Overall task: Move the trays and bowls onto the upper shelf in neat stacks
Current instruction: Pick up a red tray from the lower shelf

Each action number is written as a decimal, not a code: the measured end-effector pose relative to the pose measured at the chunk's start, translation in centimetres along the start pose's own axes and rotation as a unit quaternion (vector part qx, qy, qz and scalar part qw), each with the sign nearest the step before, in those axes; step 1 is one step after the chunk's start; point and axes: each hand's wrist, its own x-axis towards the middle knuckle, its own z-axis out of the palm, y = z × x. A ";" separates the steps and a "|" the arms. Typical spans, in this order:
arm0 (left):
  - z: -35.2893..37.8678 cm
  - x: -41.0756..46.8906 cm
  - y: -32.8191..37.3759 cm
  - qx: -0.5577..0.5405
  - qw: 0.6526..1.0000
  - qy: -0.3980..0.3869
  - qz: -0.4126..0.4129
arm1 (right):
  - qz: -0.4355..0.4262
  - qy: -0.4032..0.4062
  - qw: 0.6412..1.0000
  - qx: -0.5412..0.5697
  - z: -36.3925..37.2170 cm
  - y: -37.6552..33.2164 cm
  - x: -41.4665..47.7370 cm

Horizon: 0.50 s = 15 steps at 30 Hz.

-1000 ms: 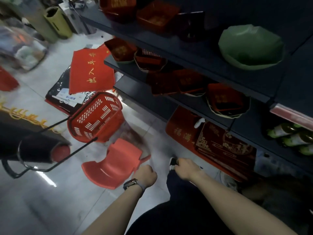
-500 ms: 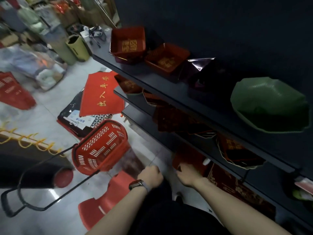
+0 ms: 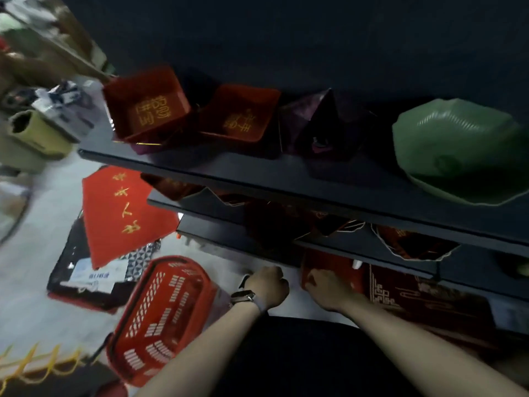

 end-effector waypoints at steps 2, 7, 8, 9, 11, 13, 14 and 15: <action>-0.1 1.4 -1.5 0.029 0.999 -0.001 0.026 | 0.011 0.024 0.999 0.021 1.0 -0.9 0.2; 1.1 5.0 -4.3 0.080 0.992 0.009 0.092 | 0.050 0.078 0.995 0.043 5.1 -0.4 1.8; 1.7 5.5 -4.6 0.088 0.991 0.009 0.101 | 0.054 0.079 0.994 0.044 6.2 0.1 2.2; 2.4 6.1 -5.0 0.092 0.990 0.006 0.107 | 0.061 0.080 0.994 0.047 7.2 0.5 2.6; 4.4 7.2 -5.6 0.086 0.989 -0.010 0.117 | 0.077 0.083 0.992 0.056 9.3 1.6 3.5; 6.9 8.5 -6.0 0.087 0.988 -0.026 0.129 | 0.081 0.109 0.989 0.064 11.6 3.0 4.6; 8.3 9.2 -6.2 0.089 0.986 -0.031 0.135 | 0.082 0.123 0.987 0.061 12.8 3.7 5.2; 9.7 10.0 -6.4 0.093 0.985 -0.028 0.143 | 0.089 0.133 0.986 0.050 13.8 4.4 5.7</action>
